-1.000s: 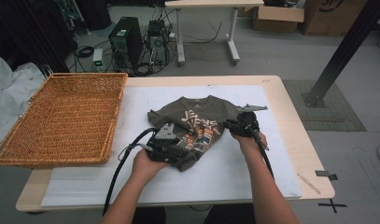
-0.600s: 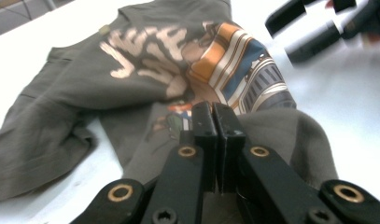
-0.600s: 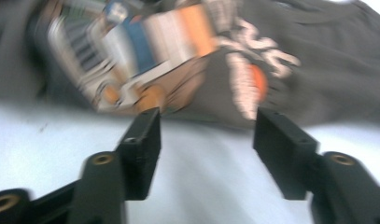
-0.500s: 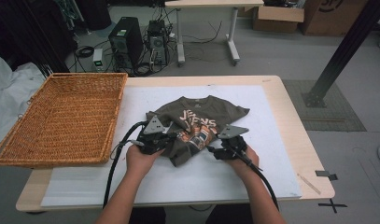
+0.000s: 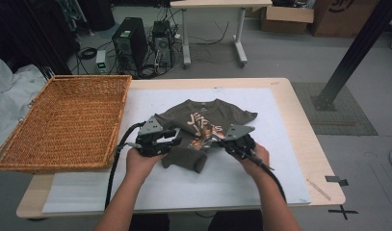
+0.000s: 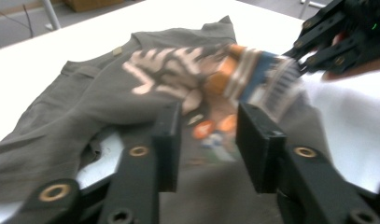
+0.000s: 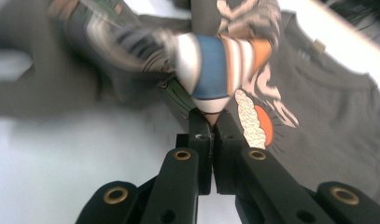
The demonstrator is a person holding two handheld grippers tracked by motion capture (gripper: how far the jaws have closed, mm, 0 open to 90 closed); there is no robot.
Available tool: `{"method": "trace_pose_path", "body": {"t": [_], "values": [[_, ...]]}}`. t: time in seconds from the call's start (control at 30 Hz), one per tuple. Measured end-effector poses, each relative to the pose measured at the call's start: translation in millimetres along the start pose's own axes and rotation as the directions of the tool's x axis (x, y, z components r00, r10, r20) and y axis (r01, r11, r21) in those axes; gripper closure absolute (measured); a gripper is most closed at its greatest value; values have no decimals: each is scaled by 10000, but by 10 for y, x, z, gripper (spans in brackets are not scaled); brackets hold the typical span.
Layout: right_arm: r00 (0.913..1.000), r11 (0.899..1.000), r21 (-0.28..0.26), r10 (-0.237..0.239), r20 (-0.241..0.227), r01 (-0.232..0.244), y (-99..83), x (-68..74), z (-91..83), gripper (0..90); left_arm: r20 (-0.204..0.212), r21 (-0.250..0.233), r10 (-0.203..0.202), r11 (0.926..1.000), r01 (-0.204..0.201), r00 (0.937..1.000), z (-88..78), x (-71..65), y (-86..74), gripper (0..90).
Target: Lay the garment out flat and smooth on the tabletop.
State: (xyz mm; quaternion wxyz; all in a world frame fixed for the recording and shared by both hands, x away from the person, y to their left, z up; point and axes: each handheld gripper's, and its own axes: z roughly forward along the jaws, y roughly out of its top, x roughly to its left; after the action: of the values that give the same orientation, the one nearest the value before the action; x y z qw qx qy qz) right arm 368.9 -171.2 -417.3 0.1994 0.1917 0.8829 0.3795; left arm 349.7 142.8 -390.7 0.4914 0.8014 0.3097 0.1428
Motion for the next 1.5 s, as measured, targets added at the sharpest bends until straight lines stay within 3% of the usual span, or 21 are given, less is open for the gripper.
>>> {"method": "trace_pose_path", "body": {"t": [0.07, 0.17, 0.2, 0.27, 0.3, 0.33, 0.4, 0.5, 0.57, 0.67, 0.8, 0.87, 0.97, 1.07, 1.23, 1.4, 1.5], "values": [[9998, 9992, 366, -169, -144, 174, -13, -114, -153, 876, 75, -7, 27, 10000, -27, 10000, 7, -13, -3, 532], [9998, 9996, 262, -88, -159, 92, 26, -236, -303, 830, 133, 113, 50, 9999, -51, 9999, 29, -33, -11, 489], [9999, 9997, 225, -50, -144, 54, 32, -247, -310, 761, 112, 144, 90, 9999, -91, 9999, 32, -42, -17, 488], [9989, 9985, 323, 441, -180, -435, 29, -271, -282, 525, 153, 128, 103, 9999, -105, 9998, 29, -47, -26, 489], [9979, 9961, 609, 649, -69, -643, 14, -267, -251, 490, 151, 141, 106, 9998, -108, 9998, 26, -46, -25, 489], [9966, 9933, 819, 820, -57, -813, -19, -248, -239, 489, 120, 115, 141, 9998, -142, 9998, 20, -44, -22, 489], [9946, 9921, 704, 1038, 17, -1036, -113, -195, -263, 498, 138, -9, 120, 9999, -120, 9998, 5, -39, -15, 489], [9791, 9791, 121, 2030, 96, -2031, -342, -57, -367, 559, 136, -219, 31, 9998, -28, 9999, -8, -33, -4, 488], [9672, 9646, 702, 2532, 229, -2541, -457, 13, -348, 594, 159, -245, 14, 9997, -11, 9999, -5, -38, 1, 486], [9657, 9621, 902, 2595, -116, -2575, -481, 72, -249, 675, 273, -238, 90, 9997, -83, 9996, -3, -78, 2, 483], [9676, 9665, 460, 2524, 53, -2524, -322, 87, -83, 662, 375, -250, 279, 9993, -269, 9989, -28, -136, -12, 472], [9625, 9627, -219, 2702, 221, -2698, -197, 52, 7, 634, 572, -262, 214, 9995, -199, 9981, -54, -147, -21, 442], [9683, 9638, -1010, 2494, 142, -2468, 38, -10, 92, 613, 824, -338, 283, 9991, -256, 9962, -100, -167, -17, 414], [9753, 9663, -1335, 2209, -80, -2199, 264, -38, 171, 597, 817, -267, 396, 9989, -376, 9959, -112, -177, -17, 395], [9823, 9775, -966, 1870, -136, -1875, 494, 1, 492, 579, 684, -60, 365, 9993, -362, 9970, -111, -152, -52, 386], [9792, 9796, -99, 2009, 281, -2007, 538, 36, 814, 552, 595, -89, 353, 9994, -348, 9976, -149, -139, -59, 383], [9772, 9781, -157, 2079, 442, -2074, 570, 41, 802, 529, 509, -106, 283, 9996, -278, 9983, -175, -111, -65, 379]]}}
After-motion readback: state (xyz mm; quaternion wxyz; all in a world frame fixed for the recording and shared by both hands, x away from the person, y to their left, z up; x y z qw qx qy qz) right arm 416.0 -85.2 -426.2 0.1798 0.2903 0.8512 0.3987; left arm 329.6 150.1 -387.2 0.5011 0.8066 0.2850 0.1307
